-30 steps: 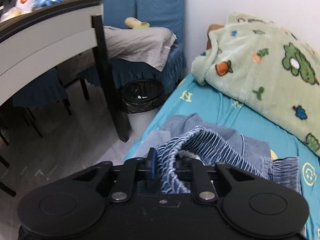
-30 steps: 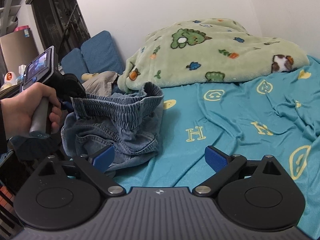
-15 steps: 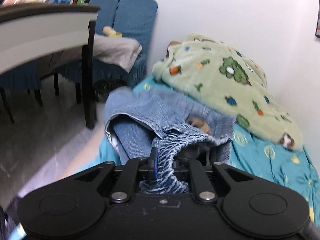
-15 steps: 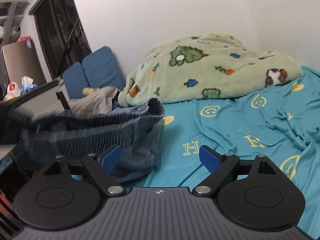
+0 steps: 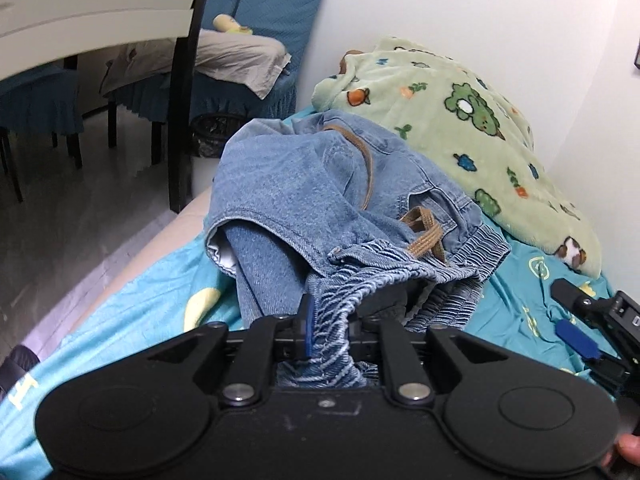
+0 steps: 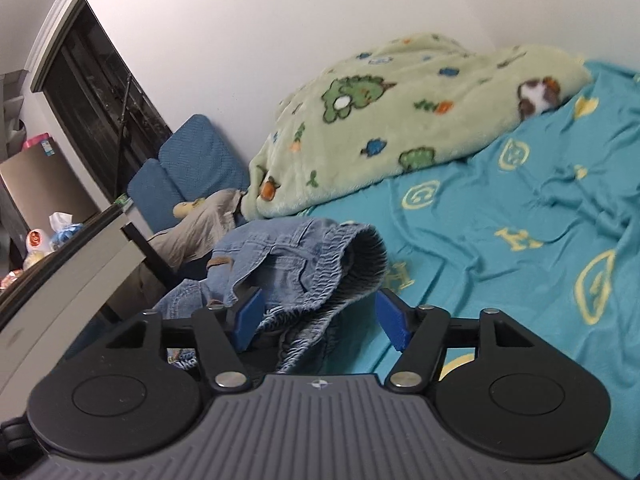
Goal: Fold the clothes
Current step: 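Lift the waistband with the left gripper while the right gripper grasps the cuff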
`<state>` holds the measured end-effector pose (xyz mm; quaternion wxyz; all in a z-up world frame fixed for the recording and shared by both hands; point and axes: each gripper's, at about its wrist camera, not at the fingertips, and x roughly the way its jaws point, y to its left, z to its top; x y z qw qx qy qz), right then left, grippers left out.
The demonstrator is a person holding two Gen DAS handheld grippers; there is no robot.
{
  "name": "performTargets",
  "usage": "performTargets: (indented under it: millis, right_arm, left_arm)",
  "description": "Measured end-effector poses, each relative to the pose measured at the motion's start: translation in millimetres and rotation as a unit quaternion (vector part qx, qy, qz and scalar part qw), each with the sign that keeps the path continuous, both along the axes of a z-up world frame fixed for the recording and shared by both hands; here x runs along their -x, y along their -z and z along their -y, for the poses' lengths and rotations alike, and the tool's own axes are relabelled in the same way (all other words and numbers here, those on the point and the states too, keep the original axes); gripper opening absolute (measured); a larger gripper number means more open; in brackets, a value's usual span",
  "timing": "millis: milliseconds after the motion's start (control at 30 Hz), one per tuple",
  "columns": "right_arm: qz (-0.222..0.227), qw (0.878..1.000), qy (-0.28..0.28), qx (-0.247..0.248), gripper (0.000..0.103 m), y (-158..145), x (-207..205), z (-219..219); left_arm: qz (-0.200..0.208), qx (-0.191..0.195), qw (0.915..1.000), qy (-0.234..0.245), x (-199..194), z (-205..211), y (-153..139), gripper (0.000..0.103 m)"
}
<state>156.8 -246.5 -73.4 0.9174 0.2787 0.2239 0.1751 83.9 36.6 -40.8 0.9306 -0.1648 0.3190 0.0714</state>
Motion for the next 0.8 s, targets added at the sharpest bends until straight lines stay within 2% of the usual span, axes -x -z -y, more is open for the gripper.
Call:
performTargets:
  millis: [167,233,333,400,500,567,633,800]
  right_arm:
    - [-0.003,1.0,-0.021,-0.022,0.071,5.7,-22.4,-5.3]
    - [-0.005,1.0,-0.029,-0.011,0.071,8.9,-37.1,-9.9]
    - [-0.009,0.999,-0.035,0.0,0.064,15.0,-57.7,-13.8]
    - [-0.011,1.0,-0.025,-0.009,0.064,20.4,-68.5,-11.1]
    - [-0.02,0.999,-0.001,-0.042,0.068,30.5,-83.6,-0.9]
    - [-0.03,0.997,0.008,-0.065,0.077,38.5,-92.2,4.2]
    - [-0.039,0.996,0.015,-0.083,0.08,45.6,-100.0,6.9]
    - [-0.043,0.991,0.005,-0.124,0.085,59.8,-116.3,3.8]
  left_arm:
    - [0.004,0.005,0.9999,-0.009,1.1,-1.0,2.3,0.012]
    - [0.006,0.001,0.9999,-0.01,1.6,0.7,3.1,0.012]
    - [0.007,-0.008,0.9999,-0.011,0.7,4.0,5.1,0.012]
    - [0.003,-0.004,0.9999,-0.011,-1.3,3.8,6.8,0.012]
    - [-0.002,0.002,0.9999,-0.013,-4.7,2.3,9.5,0.012]
    - [-0.005,0.006,0.9999,-0.013,-7.8,1.6,9.9,0.012]
    - [-0.007,0.009,0.9998,-0.018,-9.2,-0.1,10.3,0.012]
    - [-0.013,-0.002,0.9998,-0.016,-12.8,3.4,14.9,0.013]
